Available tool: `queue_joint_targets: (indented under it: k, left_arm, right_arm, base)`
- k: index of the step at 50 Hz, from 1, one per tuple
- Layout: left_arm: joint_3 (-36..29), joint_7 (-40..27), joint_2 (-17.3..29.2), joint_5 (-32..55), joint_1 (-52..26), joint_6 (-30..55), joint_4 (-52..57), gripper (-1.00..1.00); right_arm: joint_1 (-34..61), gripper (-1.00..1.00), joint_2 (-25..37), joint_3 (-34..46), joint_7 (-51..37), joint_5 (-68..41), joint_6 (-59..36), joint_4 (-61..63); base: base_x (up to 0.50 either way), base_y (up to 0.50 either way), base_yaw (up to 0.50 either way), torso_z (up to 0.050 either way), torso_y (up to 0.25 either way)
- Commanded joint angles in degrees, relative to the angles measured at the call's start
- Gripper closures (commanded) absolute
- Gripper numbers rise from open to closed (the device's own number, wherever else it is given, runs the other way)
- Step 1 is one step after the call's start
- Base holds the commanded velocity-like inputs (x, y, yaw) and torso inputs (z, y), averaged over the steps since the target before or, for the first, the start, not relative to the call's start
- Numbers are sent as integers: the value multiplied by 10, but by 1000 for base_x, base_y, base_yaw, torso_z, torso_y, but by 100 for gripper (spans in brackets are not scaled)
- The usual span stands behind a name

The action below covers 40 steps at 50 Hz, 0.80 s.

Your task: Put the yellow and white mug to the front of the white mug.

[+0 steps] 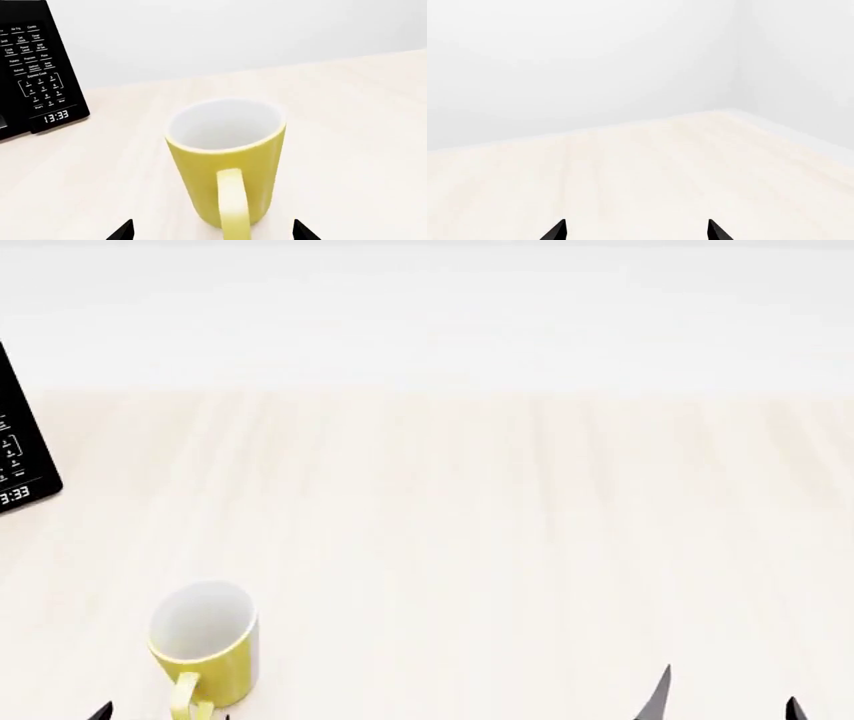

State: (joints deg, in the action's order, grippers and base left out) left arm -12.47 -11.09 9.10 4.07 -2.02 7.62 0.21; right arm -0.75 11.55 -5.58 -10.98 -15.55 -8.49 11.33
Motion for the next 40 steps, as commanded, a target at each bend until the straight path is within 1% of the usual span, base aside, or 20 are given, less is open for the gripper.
queue_joint_targets:
  k: [1, 8, 15, 23, 29, 35, 40]
  left_arm:
    - [4, -13, -16, 13, -24, -14, -39, -100]
    - [13, -27, -30, 31, -27, -18, -35, -100]
    - [7, -33, -34, 36, -31, -24, -43, -100]
    - [9, -30, -40, 62, -34, -33, -56, -100]
    - [4, -32, -42, 69, -39, -33, -58, -100]
    - [-6, -30, -50, 76, -47, -40, -83, -100]
    - [-10, -29, -48, 81, -50, -41, -90, -100]
  right_arm:
    - [-2, -100, 3, 2, -2, -3, 4, -1]
    - [-2, -100, 4, 2, 0, -6, 11, -9]
    - [-2, -100, 6, 4, -1, -7, 13, -11]
    - [-1, -100, 6, 7, -1, -9, 18, -18]
    - [0, -100, 7, 7, -1, -10, 22, -23]
    - [-2, -100, 9, 7, 0, -14, 26, -25]
    - [-2, -100, 10, 7, -2, -16, 26, -24]
  base:
    - [0, 0, 0, 0, 0]
    - [0, 0, 0, 0, 0]
    - [0, 0, 0, 0, 0]
    - [0, 0, 0, 0, 0]
    - [0, 0, 0, 0, 0]
    - [0, 0, 0, 0, 0]
    - [0, 0, 0, 0, 0]
